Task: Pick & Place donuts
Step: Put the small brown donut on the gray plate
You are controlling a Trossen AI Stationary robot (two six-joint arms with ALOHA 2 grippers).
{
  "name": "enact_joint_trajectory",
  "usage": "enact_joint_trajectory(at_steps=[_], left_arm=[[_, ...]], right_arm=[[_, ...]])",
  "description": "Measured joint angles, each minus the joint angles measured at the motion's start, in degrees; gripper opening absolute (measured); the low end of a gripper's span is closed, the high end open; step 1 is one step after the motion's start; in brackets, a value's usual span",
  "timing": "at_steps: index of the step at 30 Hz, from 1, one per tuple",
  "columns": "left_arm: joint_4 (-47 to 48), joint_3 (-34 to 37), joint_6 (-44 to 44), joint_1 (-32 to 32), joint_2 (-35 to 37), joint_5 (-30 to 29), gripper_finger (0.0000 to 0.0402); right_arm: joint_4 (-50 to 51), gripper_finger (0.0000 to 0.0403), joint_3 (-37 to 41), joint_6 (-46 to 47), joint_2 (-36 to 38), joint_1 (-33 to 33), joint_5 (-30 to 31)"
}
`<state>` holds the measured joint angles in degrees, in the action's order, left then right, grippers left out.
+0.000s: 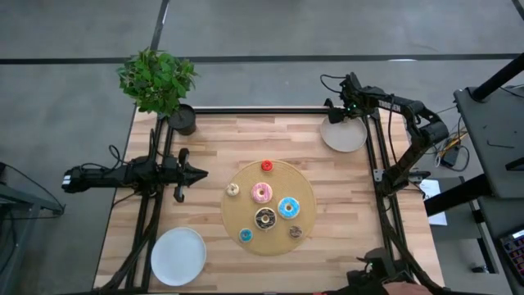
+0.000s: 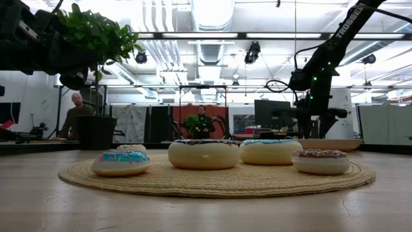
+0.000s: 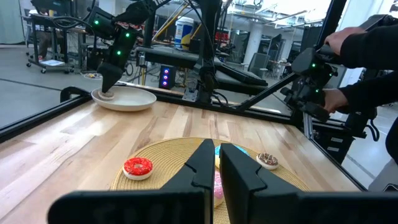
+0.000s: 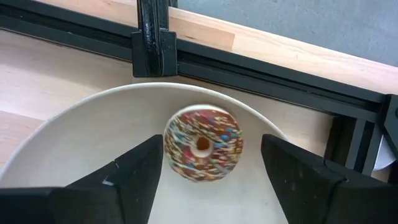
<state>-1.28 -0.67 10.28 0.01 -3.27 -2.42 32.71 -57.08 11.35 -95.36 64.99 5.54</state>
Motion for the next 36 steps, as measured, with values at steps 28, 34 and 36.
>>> enact_joint_trajectory(at_steps=[28, 34, 36], left_arm=[[0.0, 0.0, 0.0, 0.0, 0.0, 0.0, 0.0000], [0.0, 0.0, 0.0, 0.0, 0.0, 0.0, 0.0000], [0.0, 0.0, 0.0, 0.0, 0.0, 0.0, 0.0000]], right_arm=[[2.0, 0.0242, 0.0, -2.2, 8.0, -11.4, -6.0], [1.9, 0.0246, 0.0, -3.3, 8.1, -17.9, -6.1], [1.9, 0.0248, 0.0, -4.9, 8.1, -19.9, -6.1]])
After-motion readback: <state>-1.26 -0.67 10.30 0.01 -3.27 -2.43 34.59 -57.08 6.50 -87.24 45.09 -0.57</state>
